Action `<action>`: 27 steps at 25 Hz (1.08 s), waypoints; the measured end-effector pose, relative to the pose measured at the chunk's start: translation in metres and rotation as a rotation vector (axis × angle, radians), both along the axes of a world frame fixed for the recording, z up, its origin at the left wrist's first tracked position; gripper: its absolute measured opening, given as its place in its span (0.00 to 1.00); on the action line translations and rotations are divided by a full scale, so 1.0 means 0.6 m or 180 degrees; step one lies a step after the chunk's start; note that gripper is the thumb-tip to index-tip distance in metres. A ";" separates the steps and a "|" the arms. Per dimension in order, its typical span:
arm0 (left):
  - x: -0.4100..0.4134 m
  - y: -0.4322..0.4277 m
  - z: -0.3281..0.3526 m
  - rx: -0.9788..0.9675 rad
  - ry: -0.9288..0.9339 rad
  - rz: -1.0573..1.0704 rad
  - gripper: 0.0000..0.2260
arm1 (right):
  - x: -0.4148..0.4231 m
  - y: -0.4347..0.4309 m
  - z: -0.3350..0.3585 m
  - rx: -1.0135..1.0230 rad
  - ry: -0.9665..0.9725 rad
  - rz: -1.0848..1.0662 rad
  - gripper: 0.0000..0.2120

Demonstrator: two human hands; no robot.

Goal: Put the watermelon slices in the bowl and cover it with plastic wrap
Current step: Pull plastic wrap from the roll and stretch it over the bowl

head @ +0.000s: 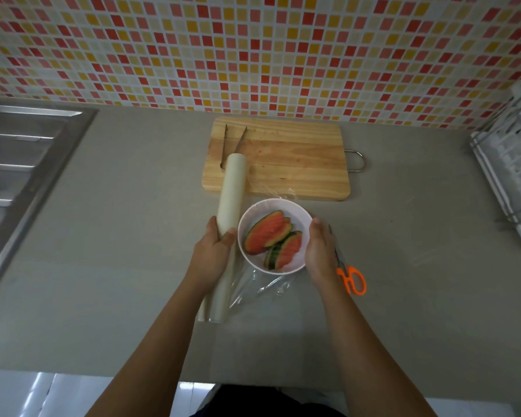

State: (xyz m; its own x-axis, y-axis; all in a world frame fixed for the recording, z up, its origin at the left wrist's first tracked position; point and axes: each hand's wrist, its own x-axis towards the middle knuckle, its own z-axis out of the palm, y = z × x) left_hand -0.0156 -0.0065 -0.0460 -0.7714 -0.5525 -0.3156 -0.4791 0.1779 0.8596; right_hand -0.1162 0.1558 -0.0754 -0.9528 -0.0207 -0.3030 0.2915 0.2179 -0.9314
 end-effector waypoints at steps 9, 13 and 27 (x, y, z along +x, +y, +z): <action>-0.013 0.025 -0.022 0.0089 -0.0322 0.0184 0.14 | -0.020 0.023 0.001 -0.0013 0.0023 -0.0091 0.14; -0.004 0.002 -0.025 -0.0031 -0.0422 0.0229 0.20 | -0.019 0.024 0.006 0.0075 0.0112 -0.0079 0.14; 0.001 0.044 -0.005 -0.1138 -0.0314 0.0218 0.18 | -0.021 0.022 0.015 0.0339 0.0162 0.0038 0.15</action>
State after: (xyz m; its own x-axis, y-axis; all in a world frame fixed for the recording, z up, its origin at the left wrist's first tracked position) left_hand -0.0150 0.0198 -0.0493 -0.7044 -0.6906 -0.1642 -0.5776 0.4231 0.6981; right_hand -0.1288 0.1692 -0.0665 -0.9669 -0.0024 -0.2553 0.2411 0.3197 -0.9163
